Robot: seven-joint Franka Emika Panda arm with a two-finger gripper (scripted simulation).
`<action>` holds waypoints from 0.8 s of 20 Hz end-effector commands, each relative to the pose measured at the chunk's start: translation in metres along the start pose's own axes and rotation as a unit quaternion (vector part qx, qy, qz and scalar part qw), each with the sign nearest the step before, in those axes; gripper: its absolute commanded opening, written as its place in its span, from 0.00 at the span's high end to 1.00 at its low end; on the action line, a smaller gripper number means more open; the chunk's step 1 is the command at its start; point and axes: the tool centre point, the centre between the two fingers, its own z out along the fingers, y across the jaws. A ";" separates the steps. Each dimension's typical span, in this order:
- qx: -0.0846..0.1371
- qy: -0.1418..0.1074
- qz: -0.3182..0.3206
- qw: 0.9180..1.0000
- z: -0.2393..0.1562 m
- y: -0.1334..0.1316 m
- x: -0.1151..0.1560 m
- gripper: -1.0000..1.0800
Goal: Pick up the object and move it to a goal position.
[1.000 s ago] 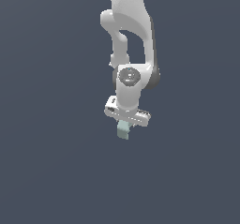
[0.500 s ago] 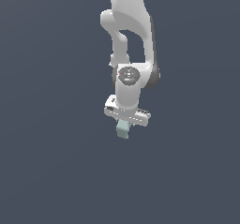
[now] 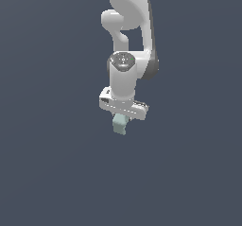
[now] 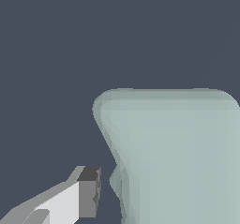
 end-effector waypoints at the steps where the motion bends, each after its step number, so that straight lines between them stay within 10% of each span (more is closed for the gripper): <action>1: 0.001 0.001 0.000 1.000 -0.020 0.010 -0.001 1.00; 16: 0.001 0.000 0.001 1.000 -0.184 0.093 -0.008 1.00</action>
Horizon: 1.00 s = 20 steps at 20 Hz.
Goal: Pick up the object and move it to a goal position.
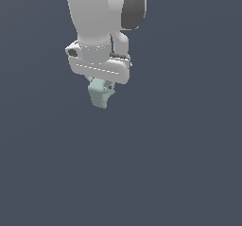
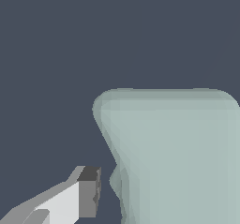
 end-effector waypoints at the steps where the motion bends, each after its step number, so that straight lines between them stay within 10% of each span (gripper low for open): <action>1: 0.000 0.000 0.000 1.000 -0.029 0.014 -0.002 1.00; 20: -0.001 0.000 0.000 1.000 -0.203 0.100 -0.001 1.00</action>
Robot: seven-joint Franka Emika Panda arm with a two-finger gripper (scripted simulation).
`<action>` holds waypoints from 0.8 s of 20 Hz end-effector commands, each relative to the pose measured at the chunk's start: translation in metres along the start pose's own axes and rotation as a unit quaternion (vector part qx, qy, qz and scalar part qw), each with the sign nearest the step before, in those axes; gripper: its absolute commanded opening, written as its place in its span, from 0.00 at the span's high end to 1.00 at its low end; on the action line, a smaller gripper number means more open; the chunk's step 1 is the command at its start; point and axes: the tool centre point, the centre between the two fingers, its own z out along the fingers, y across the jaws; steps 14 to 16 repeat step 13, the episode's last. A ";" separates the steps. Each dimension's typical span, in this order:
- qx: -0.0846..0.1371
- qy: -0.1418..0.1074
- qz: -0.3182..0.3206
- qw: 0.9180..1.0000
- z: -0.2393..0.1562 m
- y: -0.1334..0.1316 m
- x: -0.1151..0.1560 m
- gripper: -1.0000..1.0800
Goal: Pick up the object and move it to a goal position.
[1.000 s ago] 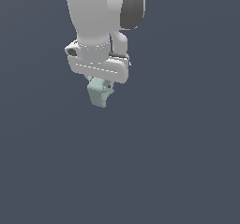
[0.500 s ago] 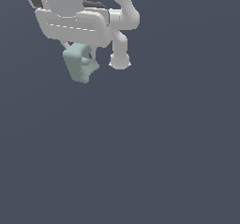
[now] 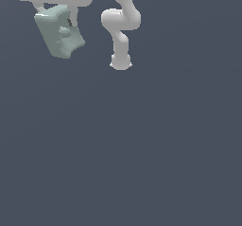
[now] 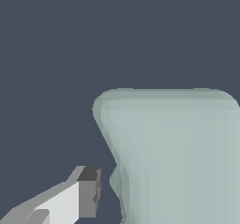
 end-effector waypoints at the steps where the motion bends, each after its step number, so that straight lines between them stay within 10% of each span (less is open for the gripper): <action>1: 0.000 0.000 0.000 1.000 -0.014 0.007 0.000 1.00; 16: 0.000 0.000 -0.001 1.000 -0.038 0.018 0.003 1.00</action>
